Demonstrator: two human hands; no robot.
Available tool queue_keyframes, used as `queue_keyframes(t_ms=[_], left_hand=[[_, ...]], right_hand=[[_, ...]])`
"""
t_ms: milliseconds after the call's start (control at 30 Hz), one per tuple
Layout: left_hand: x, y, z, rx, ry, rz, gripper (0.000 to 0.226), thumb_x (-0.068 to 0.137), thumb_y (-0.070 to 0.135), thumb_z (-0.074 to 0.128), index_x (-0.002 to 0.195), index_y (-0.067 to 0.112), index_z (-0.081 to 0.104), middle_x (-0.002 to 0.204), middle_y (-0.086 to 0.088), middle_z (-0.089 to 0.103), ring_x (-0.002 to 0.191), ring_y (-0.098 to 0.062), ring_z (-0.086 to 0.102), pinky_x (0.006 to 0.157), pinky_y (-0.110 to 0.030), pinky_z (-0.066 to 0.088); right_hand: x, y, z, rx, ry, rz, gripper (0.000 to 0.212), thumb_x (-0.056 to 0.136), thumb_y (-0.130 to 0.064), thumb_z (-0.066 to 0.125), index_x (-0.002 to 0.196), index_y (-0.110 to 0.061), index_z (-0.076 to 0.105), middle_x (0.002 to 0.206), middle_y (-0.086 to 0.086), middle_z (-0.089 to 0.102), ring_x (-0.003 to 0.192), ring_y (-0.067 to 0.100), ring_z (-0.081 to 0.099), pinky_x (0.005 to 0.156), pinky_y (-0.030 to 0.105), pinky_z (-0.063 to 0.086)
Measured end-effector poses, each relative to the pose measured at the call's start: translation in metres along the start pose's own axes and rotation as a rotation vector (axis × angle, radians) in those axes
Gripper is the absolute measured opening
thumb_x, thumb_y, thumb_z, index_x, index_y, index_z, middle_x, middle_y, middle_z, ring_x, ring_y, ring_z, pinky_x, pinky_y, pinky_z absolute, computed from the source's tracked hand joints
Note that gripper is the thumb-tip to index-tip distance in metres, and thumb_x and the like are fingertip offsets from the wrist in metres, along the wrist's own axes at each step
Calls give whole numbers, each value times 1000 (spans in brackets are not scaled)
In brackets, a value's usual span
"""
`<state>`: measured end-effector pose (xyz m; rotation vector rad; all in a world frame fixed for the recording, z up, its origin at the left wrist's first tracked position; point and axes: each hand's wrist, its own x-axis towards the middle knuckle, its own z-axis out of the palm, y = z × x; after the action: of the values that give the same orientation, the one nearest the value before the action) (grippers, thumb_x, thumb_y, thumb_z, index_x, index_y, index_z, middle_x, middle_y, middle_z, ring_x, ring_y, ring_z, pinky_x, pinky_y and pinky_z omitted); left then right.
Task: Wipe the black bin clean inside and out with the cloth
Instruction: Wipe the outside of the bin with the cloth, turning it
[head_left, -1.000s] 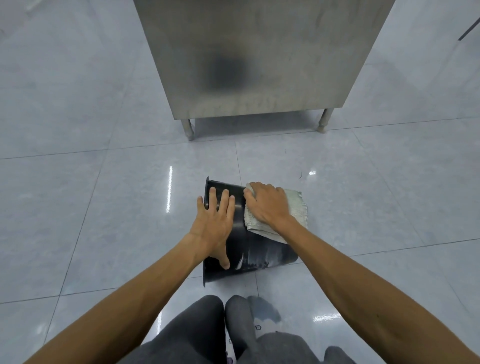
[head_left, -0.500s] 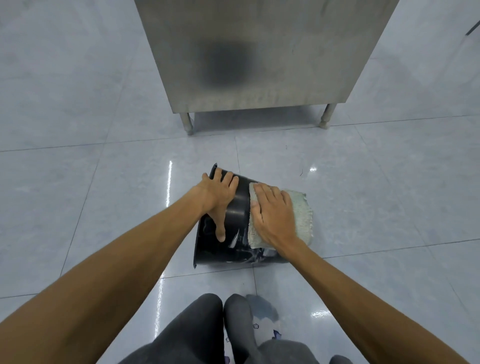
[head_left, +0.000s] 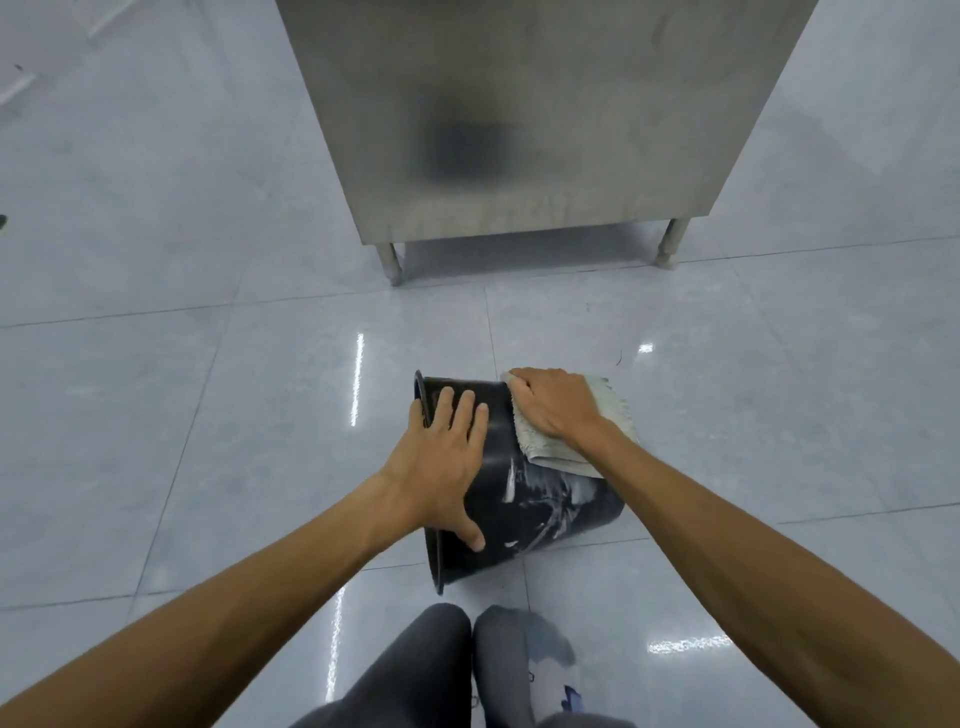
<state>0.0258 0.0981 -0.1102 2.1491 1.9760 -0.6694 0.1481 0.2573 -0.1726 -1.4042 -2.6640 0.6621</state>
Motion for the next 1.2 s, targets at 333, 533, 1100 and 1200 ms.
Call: queue_keyframes(t_ms=[333,533,1100,1200], left_hand=[[-7,6,30,44,48,-82,163,45,86,73,154,-4,-9,161,-32,-8,145,-58,-7,114,-68,20],[27,-21,6,36,-37,-69,167,42,85,77,154,-1,-12,164,-24,-9,148,-50,-7,118,-64,17],[29,-29,7,38,-46,-25,164,44,86,75,156,1,-8,165,-21,-8,149,-48,-7,119,-64,14],[35,-37,2,2,-59,-13,164,44,84,77,156,2,-9,165,-19,-9,149,-46,-9,120,-63,14]], right_hand=[[-17,-3,17,15,194,-133,42,105,-35,27,89,-20,63,82,-1,69,71,21,59,78,42,51],[-52,-10,45,-90,340,-170,57,102,-36,28,150,-14,51,151,4,55,138,27,49,118,52,35],[-32,-41,33,-58,223,-45,66,98,-42,16,150,-18,51,155,2,52,142,30,46,119,57,28],[-57,-36,51,-112,306,-124,58,103,-38,27,153,-18,48,158,4,49,146,34,41,121,61,27]])
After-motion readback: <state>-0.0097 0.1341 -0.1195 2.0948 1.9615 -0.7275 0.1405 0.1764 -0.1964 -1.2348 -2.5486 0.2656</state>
